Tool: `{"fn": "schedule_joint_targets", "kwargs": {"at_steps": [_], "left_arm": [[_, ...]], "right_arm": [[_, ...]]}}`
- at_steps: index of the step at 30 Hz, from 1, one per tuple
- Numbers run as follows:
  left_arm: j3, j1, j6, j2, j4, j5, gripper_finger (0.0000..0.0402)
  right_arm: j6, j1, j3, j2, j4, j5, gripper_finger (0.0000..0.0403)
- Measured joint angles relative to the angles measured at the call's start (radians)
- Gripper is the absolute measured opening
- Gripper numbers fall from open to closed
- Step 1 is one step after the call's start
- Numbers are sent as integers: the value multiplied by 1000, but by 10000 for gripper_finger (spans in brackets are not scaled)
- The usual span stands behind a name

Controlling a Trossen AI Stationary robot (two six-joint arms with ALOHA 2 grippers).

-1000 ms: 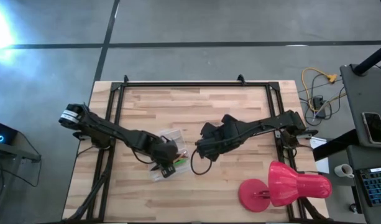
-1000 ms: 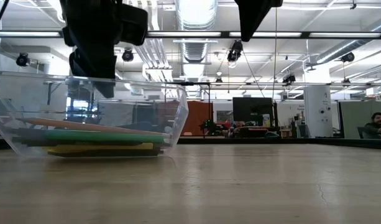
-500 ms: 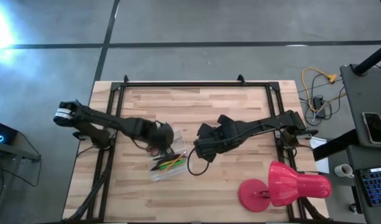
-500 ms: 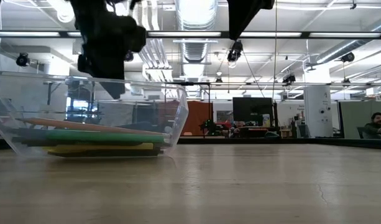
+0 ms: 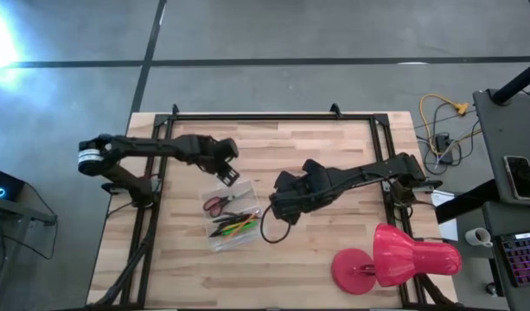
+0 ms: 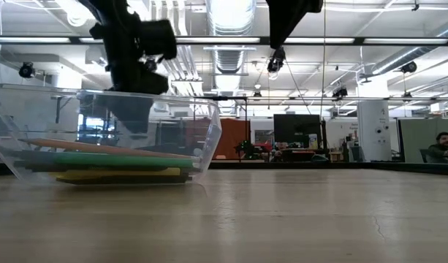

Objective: Pick & place school supplies into a supply box
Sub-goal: Close the stationery box

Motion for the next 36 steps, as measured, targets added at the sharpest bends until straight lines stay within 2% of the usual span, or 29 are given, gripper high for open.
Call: {"fn": "schedule_joint_targets", "kwargs": {"at_steps": [3, 8, 13, 18, 23, 28, 36], "left_arm": [[-45, 51, 19, 0, 3, 43, 121], [-134, 96, 22, 0, 49, 133, 121], [-203, 108, 22, 1, 63, 147, 121], [-247, 110, 22, 1, 90, 149, 121], [-266, 114, 15, 1, 128, 160, 121], [-266, 118, 14, 1, 166, 218, 121], [-266, 118, 14, 1, 167, 246, 121]], "right_arm": [[13, -19, -27, -1, 37, -48, 9], [-52, -45, -129, -1, 249, -215, 9], [-66, -46, -218, -1, 447, -344, 9], [-62, -61, -263, -1, 538, -405, 8], [-61, -77, -323, -1, 656, -528, 8], [-12, -77, -377, -1, 755, -596, 8], [29, -61, -382, -1, 795, -610, 8]]}}
